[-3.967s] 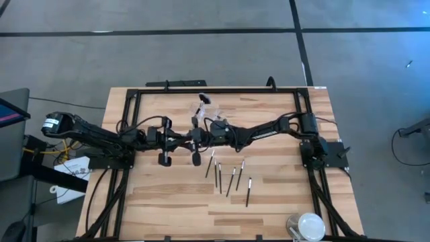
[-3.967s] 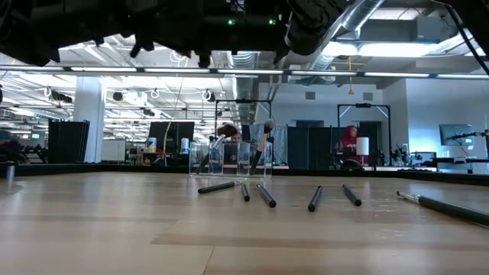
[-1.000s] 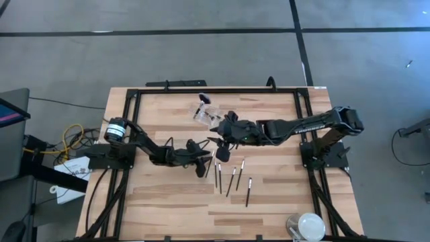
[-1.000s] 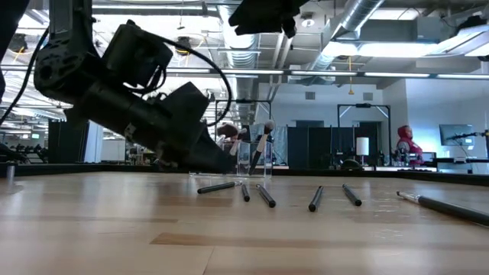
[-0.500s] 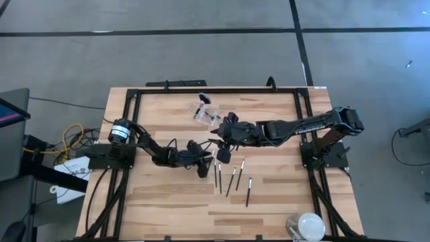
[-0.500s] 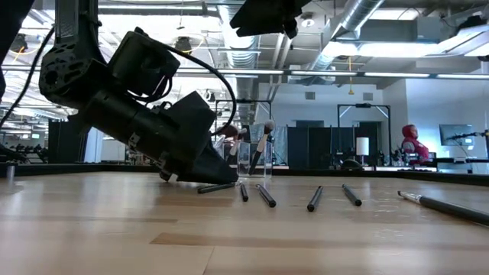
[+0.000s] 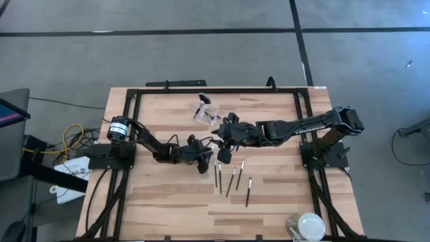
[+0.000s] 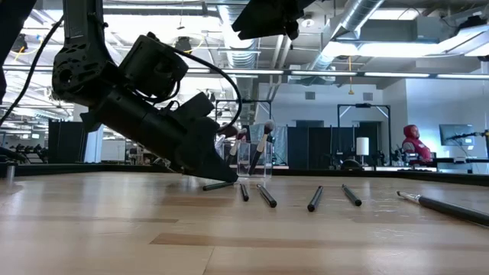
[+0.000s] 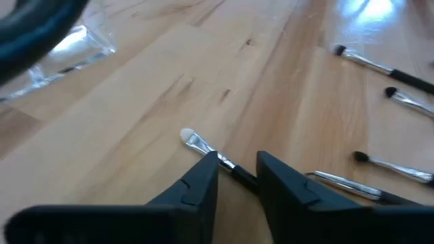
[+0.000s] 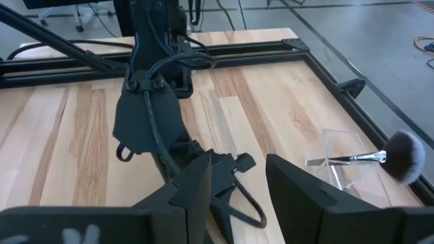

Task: Sort items
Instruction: Put the left eyeshadow brush into the transparent organizer, then put the right foundation brush into the transparent organizer

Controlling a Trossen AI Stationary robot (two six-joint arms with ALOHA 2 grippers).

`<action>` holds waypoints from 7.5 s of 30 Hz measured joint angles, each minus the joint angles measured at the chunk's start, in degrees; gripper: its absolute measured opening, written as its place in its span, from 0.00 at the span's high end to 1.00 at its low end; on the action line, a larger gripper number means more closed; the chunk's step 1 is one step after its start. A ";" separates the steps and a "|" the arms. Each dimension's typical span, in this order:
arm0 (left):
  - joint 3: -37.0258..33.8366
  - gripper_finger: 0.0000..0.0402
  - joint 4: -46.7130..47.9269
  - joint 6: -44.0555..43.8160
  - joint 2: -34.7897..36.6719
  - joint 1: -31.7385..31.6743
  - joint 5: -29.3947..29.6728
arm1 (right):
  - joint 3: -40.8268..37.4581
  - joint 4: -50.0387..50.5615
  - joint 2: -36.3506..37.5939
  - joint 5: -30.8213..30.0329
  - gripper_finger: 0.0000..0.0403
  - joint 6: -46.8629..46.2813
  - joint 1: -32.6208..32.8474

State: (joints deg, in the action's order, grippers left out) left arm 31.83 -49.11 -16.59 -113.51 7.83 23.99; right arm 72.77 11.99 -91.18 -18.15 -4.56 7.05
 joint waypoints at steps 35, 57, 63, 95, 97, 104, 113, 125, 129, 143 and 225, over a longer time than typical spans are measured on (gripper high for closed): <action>-10.26 0.75 2.09 -0.39 5.01 2.79 3.41 | -4.70 0.53 -0.09 0.11 0.68 -0.07 0.51; -15.30 0.97 0.86 7.53 27.67 2.70 -4.52 | -16.50 -40.75 -17.87 9.19 0.67 0.94 -1.00; -15.48 0.97 1.00 12.02 27.12 3.12 -3.98 | -11.20 -33.85 -19.48 4.13 0.62 -4.48 -2.79; -15.52 0.97 -3.01 22.81 26.88 5.37 0.42 | -10.27 -28.84 -18.88 15.79 0.76 -1.45 -5.24; -15.51 0.97 -3.18 22.81 26.88 5.37 0.42 | -10.27 -28.86 -18.88 16.57 0.80 -1.45 -5.47; -15.50 0.95 -3.21 22.98 26.88 5.36 -1.79 | -10.27 -28.72 -18.88 18.58 0.93 -1.44 -5.68; -15.50 0.93 -3.21 22.94 26.88 5.34 -1.97 | -10.27 -28.84 -18.88 20.93 0.97 -1.46 -5.70; -15.39 0.75 -4.06 21.97 26.94 3.59 2.03 | -7.37 -17.52 -18.18 18.71 0.99 -3.08 -5.66; -15.39 0.69 -4.09 21.89 26.94 3.62 3.97 | 0.18 -0.39 -16.09 11.76 0.99 -1.53 -5.70; -15.67 0.66 -4.58 19.10 26.94 3.64 4.31 | 27.91 51.37 -14.87 -4.15 0.99 9.11 -12.47; -15.87 0.67 -4.54 16.30 26.92 3.64 3.58 | -4.40 41.31 -7.35 19.33 0.65 -85.93 17.91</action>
State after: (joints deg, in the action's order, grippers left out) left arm 15.97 -53.65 -0.30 -86.59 11.46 27.57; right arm 68.37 53.30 -98.52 1.18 -90.48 24.96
